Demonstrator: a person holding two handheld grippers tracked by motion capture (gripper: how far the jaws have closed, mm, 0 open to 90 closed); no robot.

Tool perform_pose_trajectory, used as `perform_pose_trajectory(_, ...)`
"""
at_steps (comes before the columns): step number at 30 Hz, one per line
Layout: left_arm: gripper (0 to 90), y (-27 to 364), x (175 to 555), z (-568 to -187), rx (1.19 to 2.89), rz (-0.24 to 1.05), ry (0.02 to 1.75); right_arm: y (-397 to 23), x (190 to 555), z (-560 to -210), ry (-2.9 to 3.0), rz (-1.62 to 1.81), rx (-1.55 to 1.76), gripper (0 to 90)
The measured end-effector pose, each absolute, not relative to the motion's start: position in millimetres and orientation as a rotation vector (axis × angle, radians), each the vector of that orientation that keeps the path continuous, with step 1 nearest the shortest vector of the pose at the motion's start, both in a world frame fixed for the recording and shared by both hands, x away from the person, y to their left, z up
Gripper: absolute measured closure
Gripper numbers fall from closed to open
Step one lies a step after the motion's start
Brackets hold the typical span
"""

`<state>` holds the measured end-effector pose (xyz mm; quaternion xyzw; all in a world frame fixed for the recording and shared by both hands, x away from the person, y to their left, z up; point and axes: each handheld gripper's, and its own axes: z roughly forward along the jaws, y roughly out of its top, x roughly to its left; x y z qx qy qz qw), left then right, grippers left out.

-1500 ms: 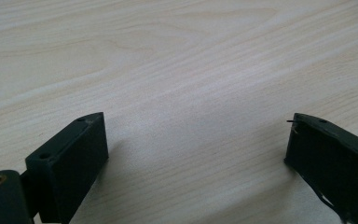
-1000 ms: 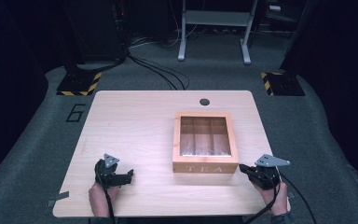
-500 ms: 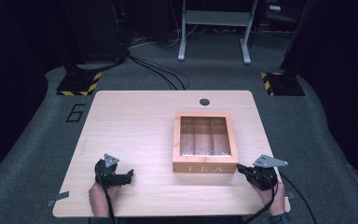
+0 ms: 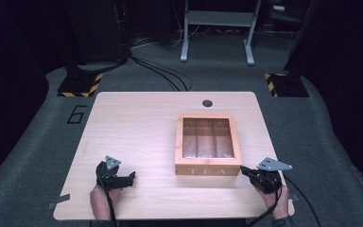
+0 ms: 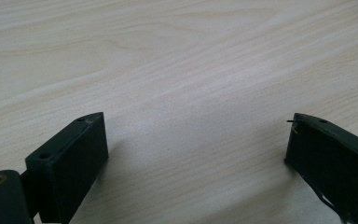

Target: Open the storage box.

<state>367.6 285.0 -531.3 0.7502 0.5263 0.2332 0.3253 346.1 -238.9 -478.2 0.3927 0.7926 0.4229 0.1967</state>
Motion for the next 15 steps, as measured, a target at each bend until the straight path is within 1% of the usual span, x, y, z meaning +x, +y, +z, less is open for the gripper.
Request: perform_pose_trajectory(15,5.3,285.0,367.6,-531.3,1.967,0.611,1.38,-239.4,345.5,-477.7,2.166,1.207,1.086,89.9)
